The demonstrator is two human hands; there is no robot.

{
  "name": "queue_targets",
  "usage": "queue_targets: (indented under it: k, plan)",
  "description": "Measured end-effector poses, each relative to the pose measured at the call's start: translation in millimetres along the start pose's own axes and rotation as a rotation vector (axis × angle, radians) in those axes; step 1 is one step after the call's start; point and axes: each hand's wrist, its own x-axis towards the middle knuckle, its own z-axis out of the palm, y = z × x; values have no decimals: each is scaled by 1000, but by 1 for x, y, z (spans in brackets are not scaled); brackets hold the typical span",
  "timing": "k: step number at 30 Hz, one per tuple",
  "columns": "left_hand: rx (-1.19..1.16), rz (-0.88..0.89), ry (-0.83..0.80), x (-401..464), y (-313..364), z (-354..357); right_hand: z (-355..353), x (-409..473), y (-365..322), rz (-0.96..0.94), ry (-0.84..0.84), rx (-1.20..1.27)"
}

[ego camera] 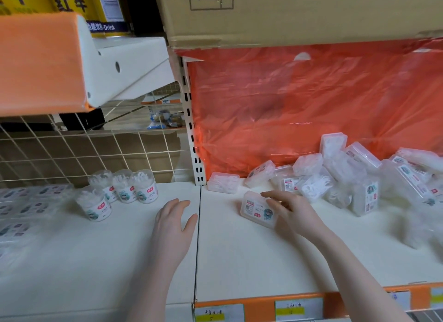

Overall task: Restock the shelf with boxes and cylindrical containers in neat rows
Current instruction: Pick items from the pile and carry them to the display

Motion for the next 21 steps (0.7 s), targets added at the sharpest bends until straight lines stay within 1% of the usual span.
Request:
queue_targets:
  k: [5, 10, 13, 17, 21]
  plan:
    - [13, 40, -14, 7, -3, 1, 4, 0, -3, 35, -46, -85]
    - [70, 119, -61, 25, 1, 7, 5, -7, -3, 76, -28, -13]
    - [114, 204, -124, 40, 9, 14, 3, -13, -1, 129, 6, 58]
    - [207, 347, -228, 62, 24, 28, 1, -20, -2, 149, 46, 95]
    - [302, 433, -341, 80, 36, 42, -1, -27, 2, 185, 81, 114]
